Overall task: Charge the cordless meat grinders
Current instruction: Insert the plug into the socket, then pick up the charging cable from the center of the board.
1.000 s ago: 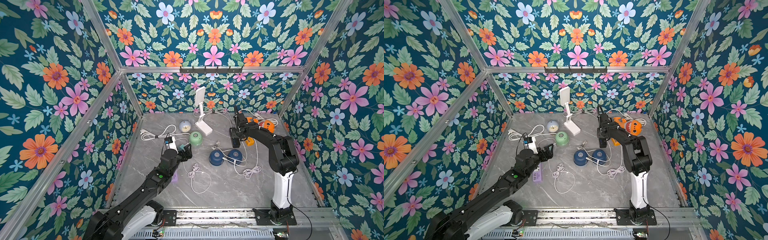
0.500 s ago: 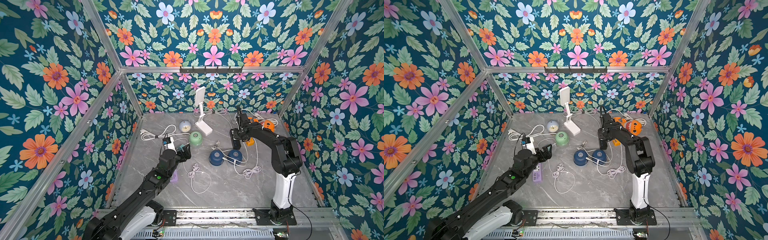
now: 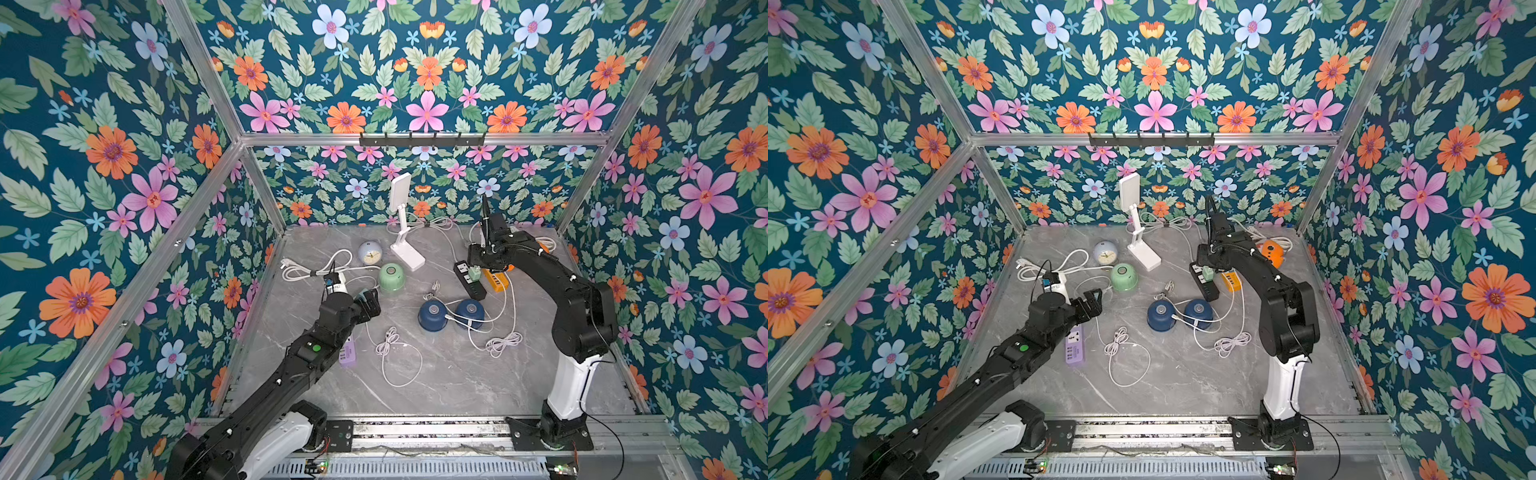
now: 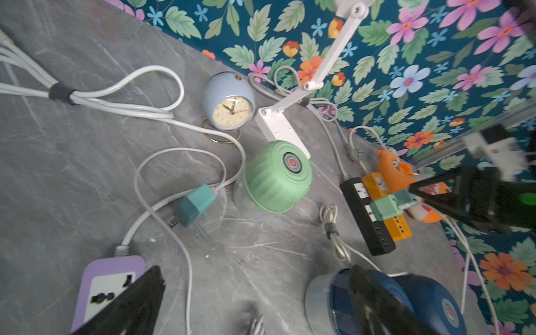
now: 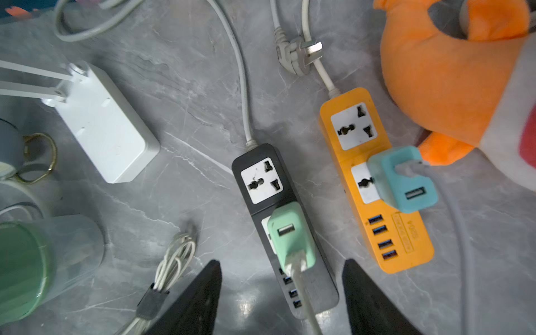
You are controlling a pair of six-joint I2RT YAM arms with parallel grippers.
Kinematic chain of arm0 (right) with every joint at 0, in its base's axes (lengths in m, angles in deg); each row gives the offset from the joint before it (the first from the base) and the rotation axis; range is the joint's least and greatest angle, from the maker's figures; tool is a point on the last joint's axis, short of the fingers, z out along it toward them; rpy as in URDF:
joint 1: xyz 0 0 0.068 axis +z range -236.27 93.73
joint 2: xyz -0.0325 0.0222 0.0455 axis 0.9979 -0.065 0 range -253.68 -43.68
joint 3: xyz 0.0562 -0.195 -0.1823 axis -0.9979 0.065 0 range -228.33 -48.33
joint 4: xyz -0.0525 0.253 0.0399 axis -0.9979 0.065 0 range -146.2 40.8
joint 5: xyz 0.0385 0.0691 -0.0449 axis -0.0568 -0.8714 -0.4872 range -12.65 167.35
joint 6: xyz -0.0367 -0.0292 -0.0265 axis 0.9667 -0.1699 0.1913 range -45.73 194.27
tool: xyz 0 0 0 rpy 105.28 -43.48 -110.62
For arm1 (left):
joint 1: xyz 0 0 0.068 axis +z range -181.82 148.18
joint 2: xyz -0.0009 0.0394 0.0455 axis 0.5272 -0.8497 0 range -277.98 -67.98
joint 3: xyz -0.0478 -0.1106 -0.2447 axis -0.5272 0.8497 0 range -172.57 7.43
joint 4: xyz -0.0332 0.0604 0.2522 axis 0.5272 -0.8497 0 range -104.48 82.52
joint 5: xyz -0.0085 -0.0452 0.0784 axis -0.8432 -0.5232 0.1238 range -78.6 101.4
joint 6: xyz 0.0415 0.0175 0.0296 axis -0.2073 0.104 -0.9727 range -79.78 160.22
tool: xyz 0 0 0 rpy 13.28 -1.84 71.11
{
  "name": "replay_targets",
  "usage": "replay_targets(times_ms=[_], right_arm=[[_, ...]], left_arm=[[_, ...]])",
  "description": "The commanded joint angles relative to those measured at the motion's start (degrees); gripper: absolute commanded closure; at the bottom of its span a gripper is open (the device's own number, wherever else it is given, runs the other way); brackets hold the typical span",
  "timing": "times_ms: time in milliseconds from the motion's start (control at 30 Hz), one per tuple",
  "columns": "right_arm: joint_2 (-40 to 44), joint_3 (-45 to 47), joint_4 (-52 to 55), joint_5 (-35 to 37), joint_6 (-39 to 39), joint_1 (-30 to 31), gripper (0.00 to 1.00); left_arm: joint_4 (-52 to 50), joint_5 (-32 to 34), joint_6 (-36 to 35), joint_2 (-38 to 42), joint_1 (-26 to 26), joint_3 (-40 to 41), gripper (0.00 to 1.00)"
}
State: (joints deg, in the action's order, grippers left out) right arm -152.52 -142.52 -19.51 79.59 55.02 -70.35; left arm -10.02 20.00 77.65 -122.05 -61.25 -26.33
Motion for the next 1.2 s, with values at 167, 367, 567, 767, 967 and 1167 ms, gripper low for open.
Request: replay_targets(times_ms=[167, 367, 567, 767, 967, 1167], right_arm=[[9.7, 0.5, 1.5, 0.0, 2.2, 0.2, 0.41], [19.0, 3.0, 2.3, 0.9, 4.3, 2.8, 0.47], [27.2, 8.3, 4.1, 2.6, 5.6, 12.5, 0.56], [33.3, 16.4, 4.2, 1.4, 1.5, 22.9, 0.57], [33.9, 21.8, 3.8, 2.3, -2.3, 29.7, 0.58], [34.7, 24.2, 3.5, 2.3, -3.7, 30.5, 0.60]], left_arm=[[-11.4, -3.2, -0.5, -6.4, 1.0, -5.1, 0.26], [-13.3, -3.2, 0.1, -8.7, 1.0, -4.8, 0.33], [-12.3, -10.1, -0.8, -13.4, 0.1, -4.7, 0.61], [-8.2, -13.6, 0.1, -19.1, -4.9, -3.3, 0.61], [-5.3, -13.3, 0.2, -25.1, -6.7, -4.5, 0.60], [-4.1, -13.1, -0.3, -27.9, -6.7, -5.1, 0.67]])
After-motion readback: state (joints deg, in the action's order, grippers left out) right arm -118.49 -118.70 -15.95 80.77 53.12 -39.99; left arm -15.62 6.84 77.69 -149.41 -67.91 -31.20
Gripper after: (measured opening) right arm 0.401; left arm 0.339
